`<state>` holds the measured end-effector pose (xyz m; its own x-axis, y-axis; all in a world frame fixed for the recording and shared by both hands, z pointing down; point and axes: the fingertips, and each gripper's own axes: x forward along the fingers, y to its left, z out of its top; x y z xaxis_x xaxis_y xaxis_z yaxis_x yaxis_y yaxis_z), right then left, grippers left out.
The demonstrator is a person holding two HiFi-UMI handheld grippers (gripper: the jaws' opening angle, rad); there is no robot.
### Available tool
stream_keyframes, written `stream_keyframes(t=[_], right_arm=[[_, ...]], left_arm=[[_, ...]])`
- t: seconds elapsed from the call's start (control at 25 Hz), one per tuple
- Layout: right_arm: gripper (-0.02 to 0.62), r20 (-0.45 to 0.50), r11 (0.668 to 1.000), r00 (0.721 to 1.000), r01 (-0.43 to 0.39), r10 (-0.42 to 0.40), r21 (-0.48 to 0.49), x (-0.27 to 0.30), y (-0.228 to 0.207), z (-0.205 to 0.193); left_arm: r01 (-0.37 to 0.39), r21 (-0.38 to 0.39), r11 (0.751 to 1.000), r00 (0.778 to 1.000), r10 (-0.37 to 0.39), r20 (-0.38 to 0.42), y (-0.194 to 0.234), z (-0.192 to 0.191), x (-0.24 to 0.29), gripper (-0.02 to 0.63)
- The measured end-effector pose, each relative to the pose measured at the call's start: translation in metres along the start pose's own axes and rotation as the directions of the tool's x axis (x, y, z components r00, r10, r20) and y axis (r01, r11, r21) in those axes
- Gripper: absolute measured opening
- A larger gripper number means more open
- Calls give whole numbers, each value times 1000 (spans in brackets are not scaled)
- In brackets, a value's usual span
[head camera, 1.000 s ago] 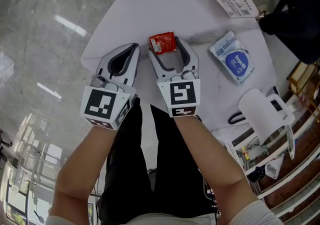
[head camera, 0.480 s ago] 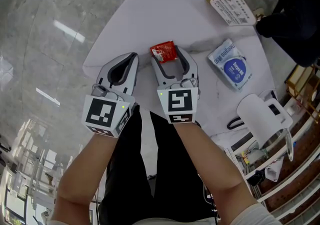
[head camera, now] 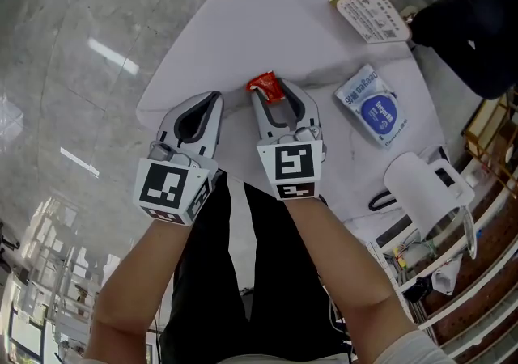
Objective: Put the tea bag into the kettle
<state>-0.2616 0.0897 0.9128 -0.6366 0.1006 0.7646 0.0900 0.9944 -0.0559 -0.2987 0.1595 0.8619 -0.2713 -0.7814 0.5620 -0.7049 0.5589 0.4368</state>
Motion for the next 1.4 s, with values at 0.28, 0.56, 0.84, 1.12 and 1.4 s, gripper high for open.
stream_keyframes(t=[0.28, 0.56, 0.84, 1.12, 1.4], right_arm=[[91, 5, 1000, 1000, -4, 4, -3, -4, -2, -2], [86, 19, 1000, 1000, 11, -12, 29, -17, -11, 4], [86, 72, 999, 997, 20, -23, 39, -53, -17, 42], [84, 156, 998, 987, 33, -42, 60, -123, -21, 114], [84, 289, 998, 955, 61, -67, 28, -216, -26, 203]], left_arm=[[1, 2, 1000, 1000, -1, 3, -4, 2, -1, 8], [7, 18, 1000, 1000, -7, 5, -13, 7, -4, 8], [16, 62, 998, 999, -18, 28, -33, 45, -13, 8], [36, 110, 993, 996, -45, 83, -79, 123, -52, 8], [24, 134, 991, 989, -43, 140, -126, 203, -102, 8]])
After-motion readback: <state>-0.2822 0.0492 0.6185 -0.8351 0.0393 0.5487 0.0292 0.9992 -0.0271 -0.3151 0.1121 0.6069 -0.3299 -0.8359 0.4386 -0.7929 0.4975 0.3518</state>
